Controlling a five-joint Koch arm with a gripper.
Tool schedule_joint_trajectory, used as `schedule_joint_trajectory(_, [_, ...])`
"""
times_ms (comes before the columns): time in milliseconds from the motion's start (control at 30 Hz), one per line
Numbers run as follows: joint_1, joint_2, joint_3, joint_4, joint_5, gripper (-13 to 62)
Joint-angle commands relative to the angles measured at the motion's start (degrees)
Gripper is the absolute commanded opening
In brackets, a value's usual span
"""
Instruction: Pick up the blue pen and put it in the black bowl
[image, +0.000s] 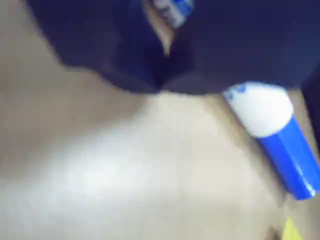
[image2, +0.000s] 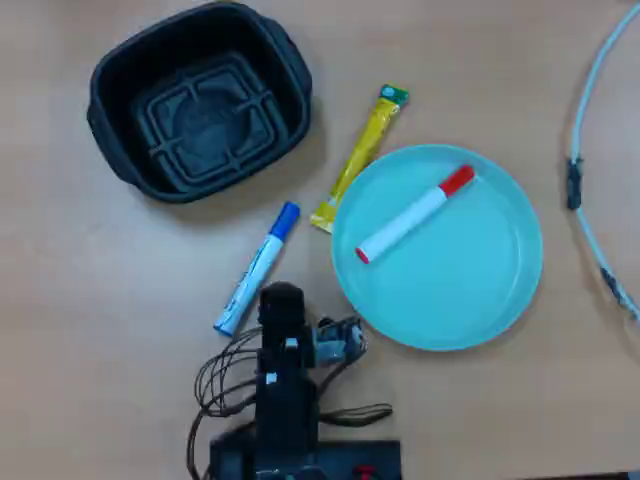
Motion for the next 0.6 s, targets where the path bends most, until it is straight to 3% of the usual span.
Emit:
schedule_joint_trajectory(0, [-13.1, 3.08, -30.5, 36.91, 4.75, -6.2])
schedule_joint_trajectory(400, [-13.36, 3.16, -31.55, 37.79, 4.22, -5.7])
schedule_joint_trajectory(567, [-14.24, 2.99, -38.76, 44.12, 0.97, -5.5])
